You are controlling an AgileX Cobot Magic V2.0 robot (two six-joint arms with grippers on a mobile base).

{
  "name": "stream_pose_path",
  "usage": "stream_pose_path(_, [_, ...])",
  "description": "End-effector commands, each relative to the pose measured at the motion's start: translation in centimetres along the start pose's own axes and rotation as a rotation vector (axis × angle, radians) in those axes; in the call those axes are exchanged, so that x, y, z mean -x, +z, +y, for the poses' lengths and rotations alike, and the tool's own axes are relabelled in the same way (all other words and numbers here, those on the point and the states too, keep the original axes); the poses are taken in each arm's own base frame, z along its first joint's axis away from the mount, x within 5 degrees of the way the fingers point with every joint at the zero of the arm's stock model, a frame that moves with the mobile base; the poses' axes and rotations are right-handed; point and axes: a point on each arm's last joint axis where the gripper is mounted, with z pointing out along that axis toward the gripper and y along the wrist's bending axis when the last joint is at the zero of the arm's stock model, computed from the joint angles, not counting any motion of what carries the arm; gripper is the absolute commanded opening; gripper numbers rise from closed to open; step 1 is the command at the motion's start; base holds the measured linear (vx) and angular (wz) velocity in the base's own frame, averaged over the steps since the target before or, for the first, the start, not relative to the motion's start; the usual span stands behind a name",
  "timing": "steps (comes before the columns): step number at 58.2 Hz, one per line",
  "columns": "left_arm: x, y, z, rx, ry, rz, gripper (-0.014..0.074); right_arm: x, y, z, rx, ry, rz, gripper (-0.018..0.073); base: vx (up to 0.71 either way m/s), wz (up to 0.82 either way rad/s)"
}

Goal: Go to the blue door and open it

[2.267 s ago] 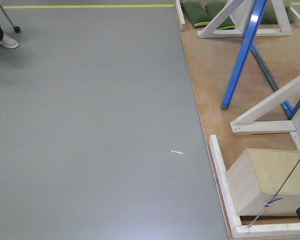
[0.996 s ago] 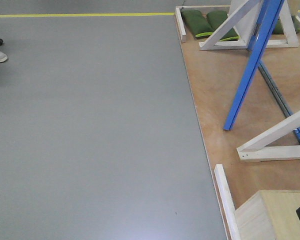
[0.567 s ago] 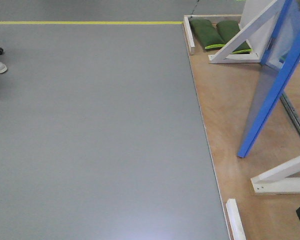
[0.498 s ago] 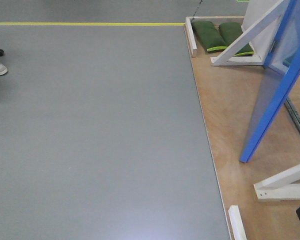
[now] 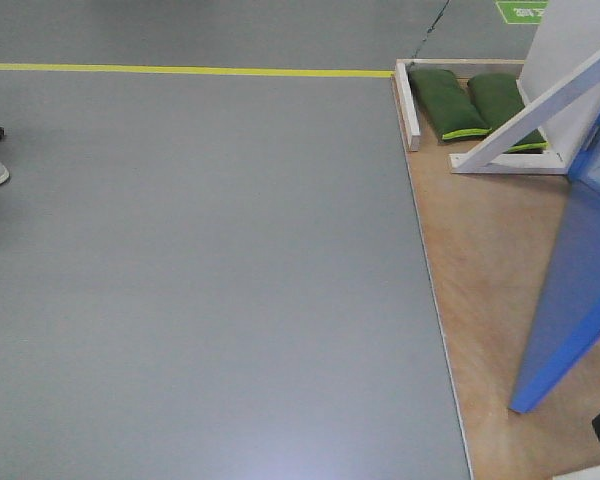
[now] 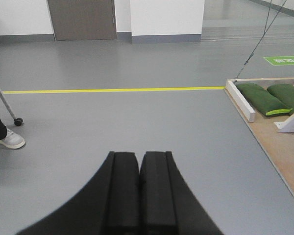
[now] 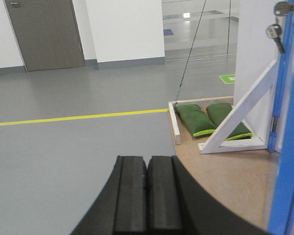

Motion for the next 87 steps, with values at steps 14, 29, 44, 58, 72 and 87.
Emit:
stream_pose_path(14, [1.61, -0.37, -0.03, -0.009, -0.007, -0.115, 0.0073, 0.7, -0.12, 0.06, 0.006, -0.016, -0.09, 0.0012, 0.45, -0.03])
stream_pose_path(29, [1.61, -0.37, -0.03, -0.009, -0.007, -0.115, 0.0073, 0.72, -0.12, 0.07, 0.007, -0.016, -0.092, 0.0012, 0.4, -0.07])
stream_pose_path(44, [1.61, -0.37, -0.03, -0.009, -0.007, -0.115, 0.0073, 0.72, -0.12, 0.07, 0.007, -0.016, -0.092, 0.0012, 0.3, -0.07])
stream_pose_path(58, [1.61, -0.37, -0.03, -0.009, -0.007, -0.115, 0.0073, 0.72, -0.12, 0.07, 0.007, -0.016, -0.092, 0.0012, 0.15, -0.01])
stream_pose_path(72, [1.61, -0.37, -0.03, -0.009, -0.007, -0.115, 0.0073, 0.72, -0.12, 0.07, 0.007, -0.016, -0.092, 0.0012, 0.05, 0.01])
stream_pose_path(87, [1.61, -0.37, -0.03, -0.009, -0.007, -0.115, 0.0073, 0.72, -0.12, 0.07, 0.007, -0.016, -0.092, 0.0012, 0.01, 0.0])
